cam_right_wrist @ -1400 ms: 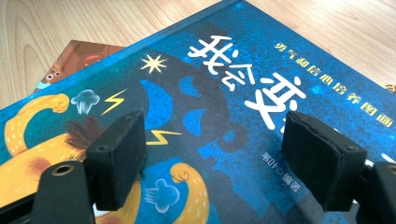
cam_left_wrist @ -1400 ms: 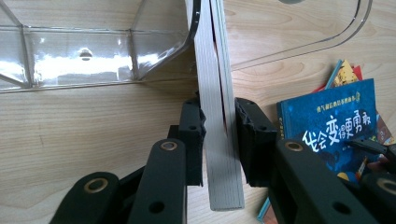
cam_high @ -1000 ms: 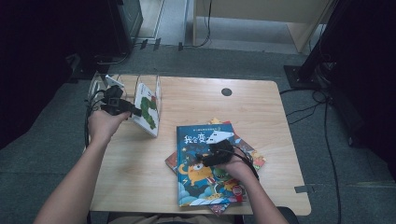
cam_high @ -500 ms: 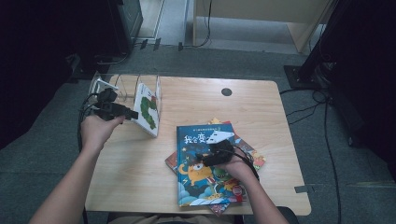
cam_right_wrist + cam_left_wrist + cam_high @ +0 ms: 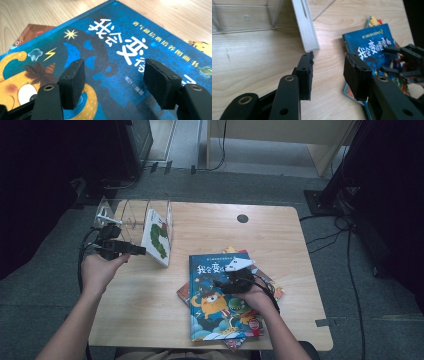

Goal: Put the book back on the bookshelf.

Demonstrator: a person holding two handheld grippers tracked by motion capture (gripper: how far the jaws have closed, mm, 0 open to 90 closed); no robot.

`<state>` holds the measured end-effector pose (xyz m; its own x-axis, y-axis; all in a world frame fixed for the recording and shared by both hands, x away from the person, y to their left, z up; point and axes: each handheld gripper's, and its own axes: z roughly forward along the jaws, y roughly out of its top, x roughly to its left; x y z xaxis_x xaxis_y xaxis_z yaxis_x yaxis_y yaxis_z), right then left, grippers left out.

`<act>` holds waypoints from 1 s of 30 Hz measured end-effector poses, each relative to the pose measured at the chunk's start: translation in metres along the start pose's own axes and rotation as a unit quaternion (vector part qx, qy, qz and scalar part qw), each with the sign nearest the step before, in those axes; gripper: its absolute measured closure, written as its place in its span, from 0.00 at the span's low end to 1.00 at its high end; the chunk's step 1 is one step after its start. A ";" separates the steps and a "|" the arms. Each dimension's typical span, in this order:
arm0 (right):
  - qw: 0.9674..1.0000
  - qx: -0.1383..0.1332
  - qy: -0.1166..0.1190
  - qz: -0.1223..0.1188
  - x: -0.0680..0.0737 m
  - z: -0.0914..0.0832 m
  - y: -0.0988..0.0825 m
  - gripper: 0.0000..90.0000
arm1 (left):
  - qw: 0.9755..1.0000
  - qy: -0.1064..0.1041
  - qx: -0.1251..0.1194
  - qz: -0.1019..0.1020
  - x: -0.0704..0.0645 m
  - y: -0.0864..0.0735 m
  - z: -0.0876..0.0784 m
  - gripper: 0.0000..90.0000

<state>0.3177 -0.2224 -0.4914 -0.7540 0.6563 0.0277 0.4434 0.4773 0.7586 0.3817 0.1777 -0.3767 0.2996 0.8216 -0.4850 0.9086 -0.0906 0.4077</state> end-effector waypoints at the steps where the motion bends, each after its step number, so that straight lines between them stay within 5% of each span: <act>1: 1.000 -0.001 -0.001 0.000 -0.001 -0.001 0.000 0.40 | 1.000 0.000 -0.002 0.003 -0.001 -0.002 -0.001 0.66; 15: 1.000 -0.001 -0.002 0.012 -0.008 -0.003 -0.001 0.49 | 0.999 -0.009 -0.018 0.027 -0.006 -0.035 -0.002 0.66; 30: 1.000 -0.002 -0.005 0.026 -0.015 -0.008 -0.004 0.59 | 0.999 -0.022 -0.022 0.045 -0.007 -0.043 0.020 0.64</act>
<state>0.3232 -0.2383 -0.4897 -0.7255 0.6856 0.0600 0.4792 0.4406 0.7591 0.3464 0.1649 -0.4063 0.3924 0.7862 -0.4774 0.8640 -0.1371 0.4845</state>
